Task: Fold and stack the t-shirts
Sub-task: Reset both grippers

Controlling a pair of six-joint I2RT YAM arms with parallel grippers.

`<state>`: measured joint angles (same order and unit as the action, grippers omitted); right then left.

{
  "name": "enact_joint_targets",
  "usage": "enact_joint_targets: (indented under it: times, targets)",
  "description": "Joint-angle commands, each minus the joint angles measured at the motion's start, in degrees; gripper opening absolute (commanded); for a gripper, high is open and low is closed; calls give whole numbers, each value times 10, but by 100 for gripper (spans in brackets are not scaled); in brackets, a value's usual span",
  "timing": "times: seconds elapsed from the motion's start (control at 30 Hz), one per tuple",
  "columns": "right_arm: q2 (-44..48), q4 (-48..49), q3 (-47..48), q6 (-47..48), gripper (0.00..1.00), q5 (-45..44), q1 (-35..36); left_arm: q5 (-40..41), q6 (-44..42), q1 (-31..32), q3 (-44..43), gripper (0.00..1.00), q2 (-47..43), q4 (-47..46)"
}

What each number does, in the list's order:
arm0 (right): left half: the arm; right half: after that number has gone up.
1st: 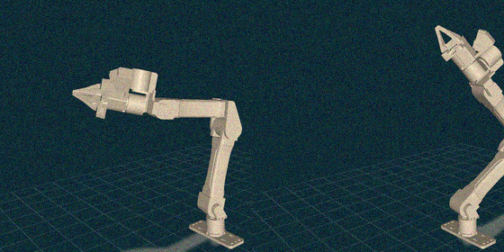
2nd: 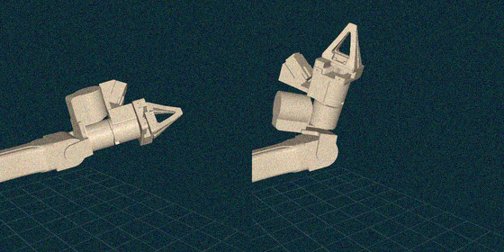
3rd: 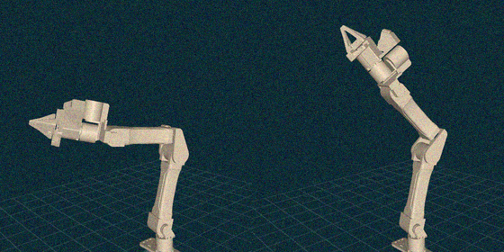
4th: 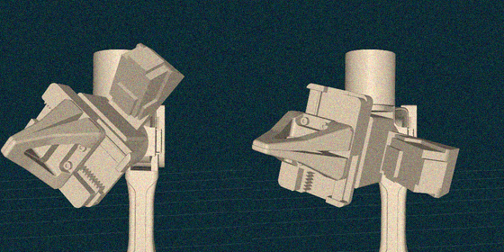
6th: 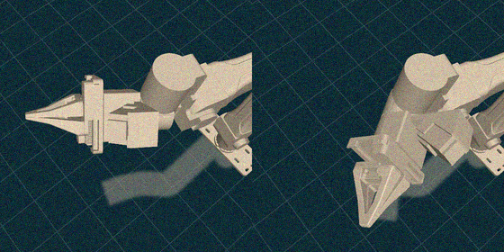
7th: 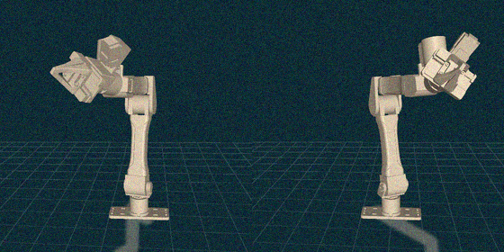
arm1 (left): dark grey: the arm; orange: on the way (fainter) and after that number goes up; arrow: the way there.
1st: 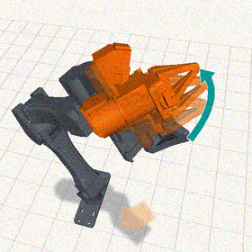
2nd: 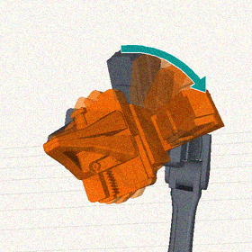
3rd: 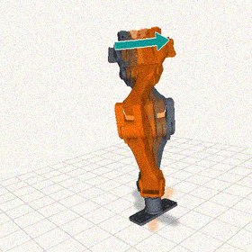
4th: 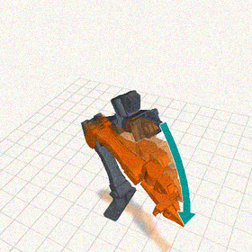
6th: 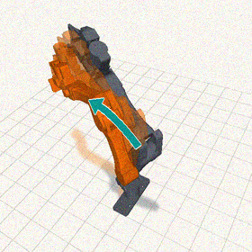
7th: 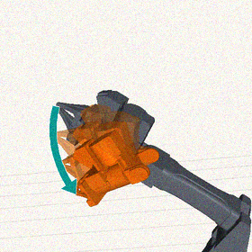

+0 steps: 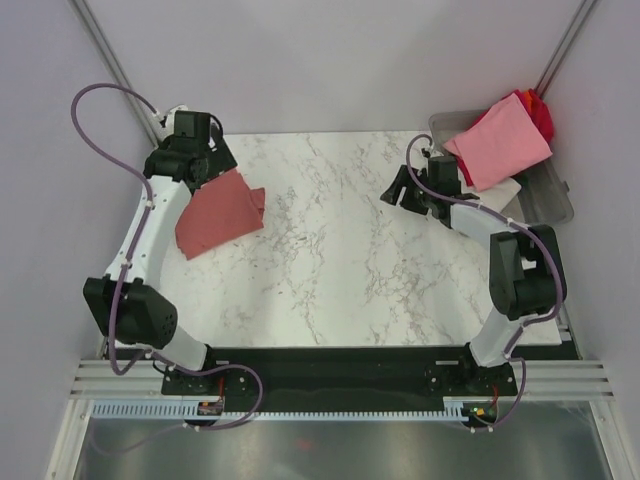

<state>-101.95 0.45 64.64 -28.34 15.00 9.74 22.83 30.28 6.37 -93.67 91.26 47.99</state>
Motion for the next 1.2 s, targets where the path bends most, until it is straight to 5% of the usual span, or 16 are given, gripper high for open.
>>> enact_joint_targets:
  times: [0.0,0.2,0.7,0.97,1.17]
  targets:
    - [77,27,-26,-1,76,13,2,-54,10,33,35,99,-47,-50]
    - [216,29,-118,7,98,-18,11,-131,7,96,186,100,-178,-153]
    - [606,-20,-423,40,98,-146,20,-141,1,134,726,100,-584,-466]
    - [663,8,-479,32,98,-150,20,-193,-43,134,836,100,-734,-492]
    - [642,24,-486,32,95,-123,20,-196,-51,134,829,100,-737,-483]
